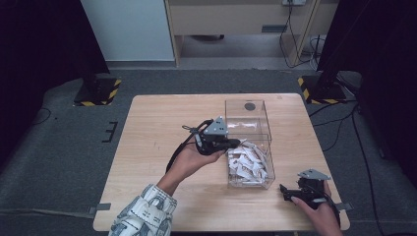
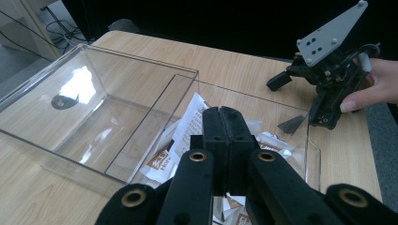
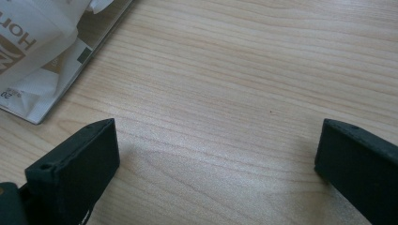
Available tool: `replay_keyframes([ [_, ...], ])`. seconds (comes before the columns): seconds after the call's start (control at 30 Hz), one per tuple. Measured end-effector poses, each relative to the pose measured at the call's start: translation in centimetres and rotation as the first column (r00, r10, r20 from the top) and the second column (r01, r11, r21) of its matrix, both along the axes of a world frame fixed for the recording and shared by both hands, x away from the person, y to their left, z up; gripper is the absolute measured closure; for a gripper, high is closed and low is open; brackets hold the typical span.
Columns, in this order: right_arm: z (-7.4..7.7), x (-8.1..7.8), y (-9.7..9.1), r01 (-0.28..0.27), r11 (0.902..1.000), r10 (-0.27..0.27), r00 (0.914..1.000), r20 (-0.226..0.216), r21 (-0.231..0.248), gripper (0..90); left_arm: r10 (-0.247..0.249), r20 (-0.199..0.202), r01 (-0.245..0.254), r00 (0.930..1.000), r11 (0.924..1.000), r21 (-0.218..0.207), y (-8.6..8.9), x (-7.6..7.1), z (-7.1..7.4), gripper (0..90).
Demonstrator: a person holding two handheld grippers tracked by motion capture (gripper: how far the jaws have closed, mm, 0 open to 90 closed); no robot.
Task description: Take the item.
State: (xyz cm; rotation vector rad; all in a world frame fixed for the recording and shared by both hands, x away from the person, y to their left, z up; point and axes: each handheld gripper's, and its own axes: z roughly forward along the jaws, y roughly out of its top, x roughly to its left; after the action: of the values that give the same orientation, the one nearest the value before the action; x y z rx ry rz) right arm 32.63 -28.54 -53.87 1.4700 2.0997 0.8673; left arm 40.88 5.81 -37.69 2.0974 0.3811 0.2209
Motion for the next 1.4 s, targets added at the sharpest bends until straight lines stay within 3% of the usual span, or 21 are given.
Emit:
replay_keyframes([
  [0.57, 0.0, 0.0, 0.0, 0.0, 1.0, 0.0, 1.0, 0.0, 0.0, 0.5, 0.035, 0.014, -0.035, 0.9993, 0.9989, 0.03, 1.7, 0.9, -0.2, 89.3],
  [1.4, 0.0, 0.0, 0.0, 0.0, 1.0, 0.0, 1.0, 0.001, 0.0, 0.5, 0.116, 0.015, -0.117, 0.9931, 0.9912, 0.062, 4.8, 2.9, -1.5, 89.3],
])
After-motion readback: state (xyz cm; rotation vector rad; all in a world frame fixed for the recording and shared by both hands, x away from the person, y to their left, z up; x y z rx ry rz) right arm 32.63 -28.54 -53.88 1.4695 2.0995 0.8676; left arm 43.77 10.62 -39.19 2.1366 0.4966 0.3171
